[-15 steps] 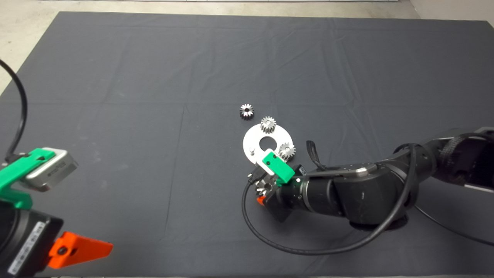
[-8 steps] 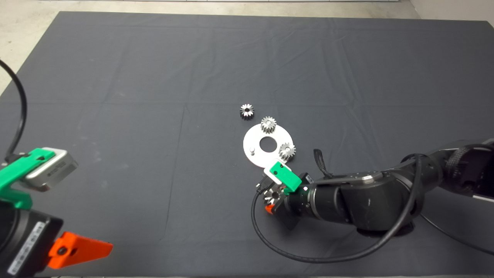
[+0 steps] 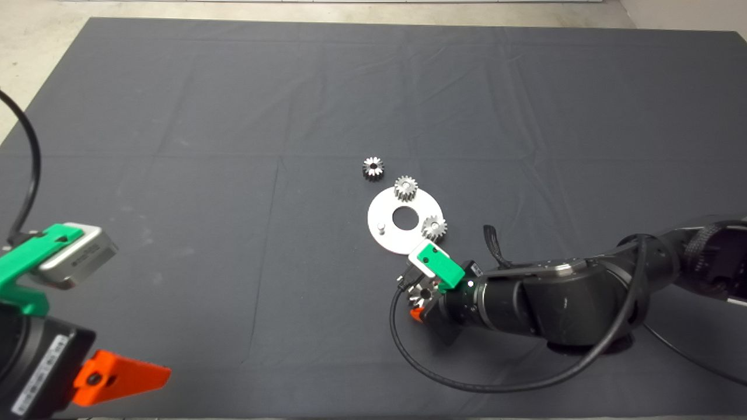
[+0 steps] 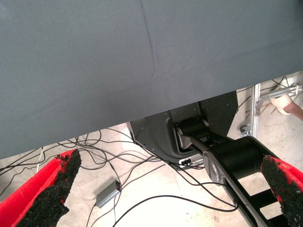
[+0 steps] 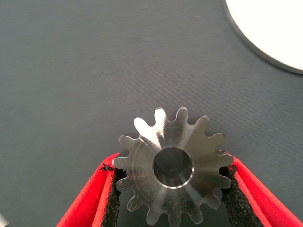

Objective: Remove an incorrectly installed larger gear and replace it with the correct smaller gear

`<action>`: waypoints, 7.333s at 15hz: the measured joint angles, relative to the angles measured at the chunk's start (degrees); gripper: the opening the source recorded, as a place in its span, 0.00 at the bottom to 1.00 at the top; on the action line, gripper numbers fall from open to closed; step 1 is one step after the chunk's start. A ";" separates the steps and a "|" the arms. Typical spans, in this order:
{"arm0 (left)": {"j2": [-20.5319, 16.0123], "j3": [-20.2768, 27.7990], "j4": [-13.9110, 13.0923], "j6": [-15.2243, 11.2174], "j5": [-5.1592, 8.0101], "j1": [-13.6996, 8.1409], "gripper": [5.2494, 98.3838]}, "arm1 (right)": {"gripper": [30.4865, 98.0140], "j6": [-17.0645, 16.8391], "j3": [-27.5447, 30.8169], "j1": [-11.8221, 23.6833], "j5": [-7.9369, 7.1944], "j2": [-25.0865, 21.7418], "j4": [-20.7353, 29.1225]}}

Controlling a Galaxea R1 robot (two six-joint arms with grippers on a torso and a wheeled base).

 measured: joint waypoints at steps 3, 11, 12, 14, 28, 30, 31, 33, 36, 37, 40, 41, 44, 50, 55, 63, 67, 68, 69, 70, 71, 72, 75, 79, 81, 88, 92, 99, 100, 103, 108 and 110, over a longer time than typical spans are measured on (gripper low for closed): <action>0.00 0.00 0.00 0.00 0.00 -0.01 0.99 | 0.28 -0.02 1.39 0.02 0.22 -0.15 0.02; 0.00 0.00 0.00 0.00 -0.02 0.16 0.99 | 0.41 -0.05 2.42 0.22 0.67 -0.94 -0.06; 0.00 0.00 0.00 0.00 0.02 0.30 0.99 | 0.41 -0.05 2.42 0.22 0.67 -0.96 -0.06; 0.00 0.00 0.00 0.00 0.00 0.30 0.99 | 0.47 -0.02 2.48 0.56 0.68 -1.13 -0.04; 0.00 0.02 -0.07 0.00 0.02 1.22 0.99 | 0.66 4.03 -26.26 17.38 0.72 10.71 -0.04; 0.02 0.02 -0.09 0.00 -0.02 1.26 0.99 | 0.69 4.74 -30.33 17.91 1.58 13.08 -0.01; 0.00 0.02 -0.09 0.00 -0.02 1.27 0.99 | 0.69 4.94 -32.52 18.14 1.99 13.96 0.01; 0.00 0.02 -0.09 0.00 -0.02 1.41 0.99 | 0.74 5.22 -37.39 18.43 3.70 15.74 0.22; 0.12 0.02 -0.11 0.00 -0.09 1.93 0.99 | 0.77 5.40 -43.67 18.47 8.77 17.42 2.27; 0.11 0.02 -0.10 0.00 -0.11 1.93 0.99 | 0.80 5.44 -44.70 18.47 9.98 17.71 2.89; 0.13 0.02 -0.12 0.00 -0.16 2.56 0.99 | 0.85 5.82 -45.82 18.47 12.65 18.47 5.18; 0.11 0.02 -0.11 0.00 -0.28 2.98 0.99 | 0.86 6.58 -45.82 18.47 13.02 18.52 5.36; 0.13 0.02 -0.11 0.00 -0.52 3.17 0.99 | 0.91 7.74 -45.85 18.47 13.79 18.49 5.60; 0.13 0.02 -0.11 0.00 -0.63 3.17 0.99 | 1.00 7.69 -47.40 18.43 14.34 18.65 5.78; 0.13 0.02 -0.11 0.00 -0.66 3.17 0.99 | 1.00 7.45 -48.86 16.68 18.23 18.77 5.76; 0.11 0.05 -0.12 0.00 -0.66 3.17 0.99 | 0.96 7.00 -48.94 14.93 18.92 18.98 5.73; 0.11 0.05 -0.11 0.00 -0.68 3.17 0.99 | 0.89 5.35 -49.13 14.77 18.91 18.93 5.71; 0.11 0.05 -0.11 0.00 -0.68 3.17 0.99 | 0.88 4.65 -49.21 14.65 18.88 18.96 5.70; 0.11 0.05 -0.11 0.00 -0.68 3.19 0.99 | 0.88 3.84 -49.21 14.65 18.91 18.96 5.69; 0.11 0.05 -0.11 0.00 -0.68 3.19 0.99 | 0.85 3.19 -49.21 14.66 18.91 18.96 5.64; 0.11 0.05 -0.11 0.00 -0.68 3.19 0.99 | 0.81 2.99 -49.35 14.65 18.91 18.98 5.60; 0.11 0.05 -0.11 0.00 -0.68 3.19 0.99 | 0.81 2.97 -49.49 14.65 18.88 18.96 5.49; 0.11 0.05 -0.11 0.00 -0.68 3.19 0.99 | 0.78 2.95 -49.75 14.65 18.80 18.98 5.17; 0.09 0.05 -0.11 0.00 -0.68 3.22 0.99 | 0.66 2.82 -51.75 14.65 18.75 18.98 5.10; 0.09 0.05 -0.12 0.00 -0.66 3.35 0.99 | 0.66 2.51 -51.99 14.65 18.75 18.98 5.10; -0.02 0.05 -0.11 0.00 -0.66 3.35 0.99 | 0.51 1.68 -52.05 14.65 18.83 18.98 5.10; 0.00 0.05 -0.11 0.00 -0.66 3.35 0.99 | 0.45 1.68 -52.30 14.65 18.88 18.98 5.10; -0.02 0.05 -0.11 0.00 -0.68 3.35 0.99 | 0.33 1.68 -52.83 13.89 19.21 19.04 5.10; -0.02 0.05 -0.11 0.00 -0.67 3.35 0.99 | 0.31 1.68 -52.83 13.89 19.19 19.09 5.10; -0.03 0.05 -0.11 0.00 -0.66 3.35 0.99 | 0.26 1.68 -52.83 13.89 19.32 19.10 5.10; -0.02 0.05 -0.12 0.00 -0.66 3.35 0.99 | 0.19 1.66 -52.83 13.86 19.33 19.15 5.10; -0.02 0.05 -0.11 0.00 -0.66 3.35 0.99 | 0.17 1.68 -52.83 13.84 19.32 19.15 5.06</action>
